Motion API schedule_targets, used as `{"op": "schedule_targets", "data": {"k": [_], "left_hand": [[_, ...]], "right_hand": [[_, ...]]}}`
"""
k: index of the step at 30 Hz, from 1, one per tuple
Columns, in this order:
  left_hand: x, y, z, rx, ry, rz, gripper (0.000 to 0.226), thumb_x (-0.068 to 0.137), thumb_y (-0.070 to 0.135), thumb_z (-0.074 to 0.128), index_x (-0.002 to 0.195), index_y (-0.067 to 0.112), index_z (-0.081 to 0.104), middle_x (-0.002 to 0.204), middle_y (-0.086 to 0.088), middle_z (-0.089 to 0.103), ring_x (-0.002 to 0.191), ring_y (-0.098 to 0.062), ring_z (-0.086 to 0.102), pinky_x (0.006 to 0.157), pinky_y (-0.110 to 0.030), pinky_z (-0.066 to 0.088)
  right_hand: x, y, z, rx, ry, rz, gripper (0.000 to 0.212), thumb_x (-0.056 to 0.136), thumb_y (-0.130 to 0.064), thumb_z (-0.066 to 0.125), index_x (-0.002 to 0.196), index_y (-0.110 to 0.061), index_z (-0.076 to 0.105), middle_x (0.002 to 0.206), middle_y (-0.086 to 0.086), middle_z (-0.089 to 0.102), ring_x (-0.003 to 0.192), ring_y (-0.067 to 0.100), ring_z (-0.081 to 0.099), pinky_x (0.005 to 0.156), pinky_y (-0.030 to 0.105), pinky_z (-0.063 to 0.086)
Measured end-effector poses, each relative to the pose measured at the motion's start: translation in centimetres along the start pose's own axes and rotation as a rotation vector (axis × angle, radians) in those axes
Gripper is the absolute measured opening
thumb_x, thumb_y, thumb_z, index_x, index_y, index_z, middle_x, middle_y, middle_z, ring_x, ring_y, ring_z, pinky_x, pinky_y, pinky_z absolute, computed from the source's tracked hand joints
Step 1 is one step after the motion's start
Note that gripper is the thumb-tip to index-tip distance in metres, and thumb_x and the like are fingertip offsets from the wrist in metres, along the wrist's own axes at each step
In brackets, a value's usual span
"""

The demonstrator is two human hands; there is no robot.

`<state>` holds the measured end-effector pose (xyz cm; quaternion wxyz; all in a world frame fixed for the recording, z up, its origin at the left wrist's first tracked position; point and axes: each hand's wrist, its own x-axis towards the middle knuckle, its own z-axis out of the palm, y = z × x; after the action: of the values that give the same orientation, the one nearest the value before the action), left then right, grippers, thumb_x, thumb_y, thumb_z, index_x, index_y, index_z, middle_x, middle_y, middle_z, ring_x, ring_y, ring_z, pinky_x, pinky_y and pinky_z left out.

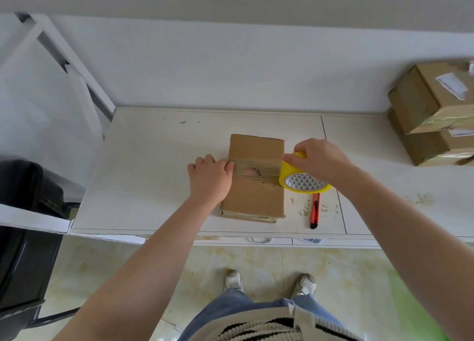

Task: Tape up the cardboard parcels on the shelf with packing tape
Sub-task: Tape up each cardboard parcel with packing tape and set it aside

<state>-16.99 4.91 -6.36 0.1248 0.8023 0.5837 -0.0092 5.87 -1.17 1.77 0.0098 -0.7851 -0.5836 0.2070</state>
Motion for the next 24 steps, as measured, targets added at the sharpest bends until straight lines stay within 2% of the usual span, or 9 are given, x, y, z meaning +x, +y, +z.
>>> {"op": "schedule_targets", "data": {"k": [4,8,11,15,20,24], "left_hand": [[-0.5,0.6,1.2,-0.046,-0.031,-0.054,0.05,0.106,0.041,0.016,0.111,0.02,0.061,0.092,-0.002,0.058,0.096,-0.028,0.056,0.082,-0.039,0.03],[-0.6,0.7,1.9,-0.152,-0.027,-0.096,0.05,0.106,0.041,0.014,0.101,0.02,0.059,0.085,0.0,0.061,0.089,-0.027,0.057,0.079,-0.038,0.03],[-0.6,0.8,2.0,-0.141,-0.012,-0.09,0.049,0.106,0.042,0.013,0.099,0.022,0.057,0.083,0.0,0.062,0.088,-0.027,0.059,0.082,-0.038,0.033],[-0.6,0.7,2.2,-0.131,0.015,-0.085,0.049,0.106,0.042,0.014,0.094,0.021,0.057,0.078,0.002,0.061,0.083,-0.026,0.059,0.079,-0.038,0.031],[-0.8,0.9,2.1,-0.133,-0.004,-0.106,0.047,0.107,0.041,0.013,0.094,0.022,0.054,0.074,0.004,0.056,0.08,-0.026,0.059,0.078,-0.037,0.03],[-1.5,1.0,1.9,-0.153,-0.027,-0.13,0.044,0.107,0.04,0.012,0.09,0.024,0.049,0.068,0.006,0.051,0.076,-0.025,0.055,0.079,-0.037,0.03]], "right_hand": [[0.0,-0.1,0.0,-0.084,0.016,0.008,0.047,0.09,-0.07,0.041,0.073,-0.028,0.054,0.071,-0.008,0.053,0.064,0.007,0.049,0.057,0.026,0.036],[-0.2,0.3,-0.4,-0.055,0.002,0.025,0.055,0.089,-0.071,0.041,0.066,-0.023,0.056,0.067,-0.003,0.056,0.063,0.014,0.055,0.055,0.026,0.037],[-0.2,0.3,-0.1,-0.131,0.012,0.047,0.051,0.09,-0.07,0.044,0.074,-0.023,0.055,0.068,-0.004,0.053,0.063,0.014,0.052,0.05,0.024,0.034],[0.3,1.2,0.2,-0.31,0.003,0.105,0.069,0.081,-0.081,0.043,0.078,-0.015,0.064,0.068,-0.001,0.059,0.064,0.016,0.058,0.053,0.025,0.037],[0.8,2.5,2.0,-0.152,-0.102,0.193,0.071,0.073,-0.086,0.048,0.076,-0.017,0.064,0.069,-0.001,0.062,0.064,0.015,0.058,0.053,0.026,0.037],[1.2,3.3,3.6,-0.061,-0.113,0.211,0.072,0.07,-0.086,0.05,0.087,-0.018,0.065,0.073,-0.002,0.063,0.07,0.014,0.059,0.061,0.028,0.042]]}}
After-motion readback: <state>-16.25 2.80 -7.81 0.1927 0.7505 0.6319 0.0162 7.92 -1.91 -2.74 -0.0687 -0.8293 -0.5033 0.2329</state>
